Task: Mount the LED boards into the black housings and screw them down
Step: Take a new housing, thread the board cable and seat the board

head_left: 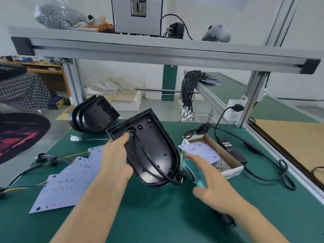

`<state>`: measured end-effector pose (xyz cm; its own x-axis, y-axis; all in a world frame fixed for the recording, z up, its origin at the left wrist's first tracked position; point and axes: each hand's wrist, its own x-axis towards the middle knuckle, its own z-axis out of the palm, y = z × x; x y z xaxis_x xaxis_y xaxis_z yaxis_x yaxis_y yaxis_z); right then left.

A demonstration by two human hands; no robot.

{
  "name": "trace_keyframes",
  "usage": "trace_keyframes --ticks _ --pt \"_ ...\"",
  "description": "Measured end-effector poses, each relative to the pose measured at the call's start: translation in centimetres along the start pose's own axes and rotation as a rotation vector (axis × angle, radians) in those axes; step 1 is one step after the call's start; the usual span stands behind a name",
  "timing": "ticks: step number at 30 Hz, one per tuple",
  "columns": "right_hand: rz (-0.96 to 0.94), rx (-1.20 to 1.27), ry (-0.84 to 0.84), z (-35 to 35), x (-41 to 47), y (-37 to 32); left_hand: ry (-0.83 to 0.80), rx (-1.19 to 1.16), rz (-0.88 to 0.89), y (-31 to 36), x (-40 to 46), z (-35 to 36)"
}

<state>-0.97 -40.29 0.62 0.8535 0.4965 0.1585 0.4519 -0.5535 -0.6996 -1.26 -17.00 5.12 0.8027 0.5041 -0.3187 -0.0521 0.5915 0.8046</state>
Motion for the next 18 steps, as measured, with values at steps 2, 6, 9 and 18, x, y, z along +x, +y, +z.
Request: trace_keyframes --ticks 2,6,9,18 --pt "-0.045 -0.183 -0.067 0.7 0.0 1.2 0.020 -0.009 -0.064 0.0 0.2 0.0" --pt "-0.151 -0.348 -0.020 1.8 0.5 1.6 0.062 -0.039 -0.052 0.2 0.3 0.0" --pt "-0.218 -0.369 0.014 2.1 0.7 1.8 0.071 -0.059 -0.058 0.4 0.2 0.2" --pt "-0.413 -0.314 0.167 0.8 1.2 -0.3 0.142 -0.102 0.000 1.4 0.6 0.5"
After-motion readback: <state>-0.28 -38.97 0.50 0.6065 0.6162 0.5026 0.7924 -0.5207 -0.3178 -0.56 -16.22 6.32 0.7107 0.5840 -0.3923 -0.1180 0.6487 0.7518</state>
